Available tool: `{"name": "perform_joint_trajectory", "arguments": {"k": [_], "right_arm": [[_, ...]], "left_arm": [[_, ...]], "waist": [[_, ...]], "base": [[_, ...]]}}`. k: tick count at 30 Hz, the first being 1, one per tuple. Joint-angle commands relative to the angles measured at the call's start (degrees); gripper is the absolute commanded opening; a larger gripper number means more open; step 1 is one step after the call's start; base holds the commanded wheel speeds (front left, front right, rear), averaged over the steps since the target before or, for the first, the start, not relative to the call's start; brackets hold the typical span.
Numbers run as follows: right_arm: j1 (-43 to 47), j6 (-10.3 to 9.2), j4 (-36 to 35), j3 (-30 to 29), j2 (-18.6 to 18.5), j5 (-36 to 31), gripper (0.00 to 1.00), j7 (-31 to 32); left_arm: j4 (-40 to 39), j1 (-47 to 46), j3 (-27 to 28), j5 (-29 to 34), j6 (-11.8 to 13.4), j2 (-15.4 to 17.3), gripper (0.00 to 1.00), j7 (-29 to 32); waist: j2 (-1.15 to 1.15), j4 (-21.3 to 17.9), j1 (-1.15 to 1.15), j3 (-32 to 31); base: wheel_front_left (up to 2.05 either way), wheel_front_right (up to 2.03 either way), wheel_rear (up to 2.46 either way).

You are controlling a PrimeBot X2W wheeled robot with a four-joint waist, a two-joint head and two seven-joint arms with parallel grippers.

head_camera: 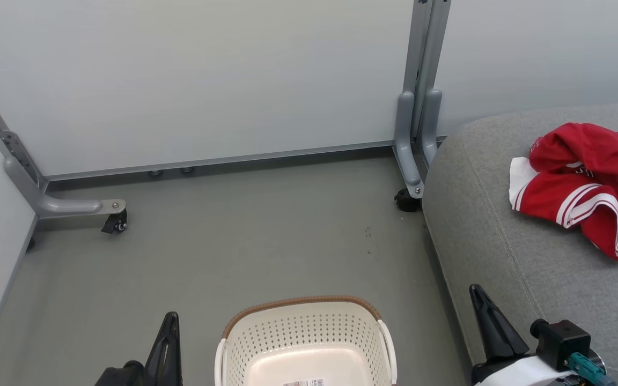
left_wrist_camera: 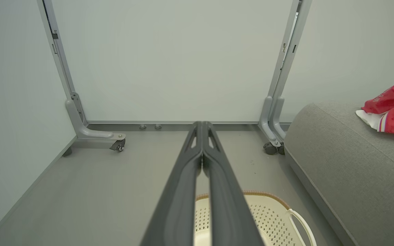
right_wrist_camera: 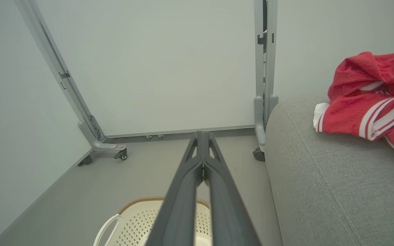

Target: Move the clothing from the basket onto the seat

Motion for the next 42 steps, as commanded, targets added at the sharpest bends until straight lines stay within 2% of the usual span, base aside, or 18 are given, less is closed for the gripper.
{"name": "perform_joint_trajectory", "arguments": {"k": [1,18,42], "right_arm": [[-0.6,0.0,-0.6,-0.3,0.0,2.4,0.0,0.4],[-3.4,-0.01,0.7,-2.6,0.0,20.1,0.0,4.3],[-6.4,-0.02,2.1,-5.7,0.3,39.3,0.0,9.0]], "left_arm": [[-0.6,-0.4,0.4,-2.5,-0.2,0.1,0.0,0.5],[1.1,-4.1,2.7,-20.7,-1.6,0.7,0.0,4.6],[2.5,-7.9,5.5,-40.6,-3.2,1.1,0.0,9.5]], "waist": [[0.0,0.0,0.0,0.1],[0.0,0.3,0.0,0.9],[0.0,0.6,0.0,2.0]], "base": [[0.0,0.0,0.0],[0.0,0.0,0.0],[0.0,0.0,0.0]]}}
